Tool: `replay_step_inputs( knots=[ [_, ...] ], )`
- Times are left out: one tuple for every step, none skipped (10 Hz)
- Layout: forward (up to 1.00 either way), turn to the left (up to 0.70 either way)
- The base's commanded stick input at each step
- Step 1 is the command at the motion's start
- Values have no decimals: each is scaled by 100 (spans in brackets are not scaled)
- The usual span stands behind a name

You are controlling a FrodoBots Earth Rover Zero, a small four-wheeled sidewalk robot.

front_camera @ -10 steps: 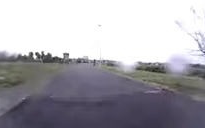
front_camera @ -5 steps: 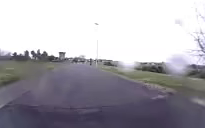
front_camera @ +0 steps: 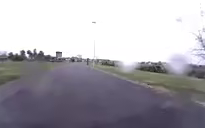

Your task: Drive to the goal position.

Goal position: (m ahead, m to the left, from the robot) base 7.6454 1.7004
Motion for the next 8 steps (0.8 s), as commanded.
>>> replay_step_inputs(
  knots=[
    [100,0],
    [100,0],
    [100,0],
    [100,0],
    [100,0],
    [100,0],
    [100,1],
    [100,20]
  ],
)
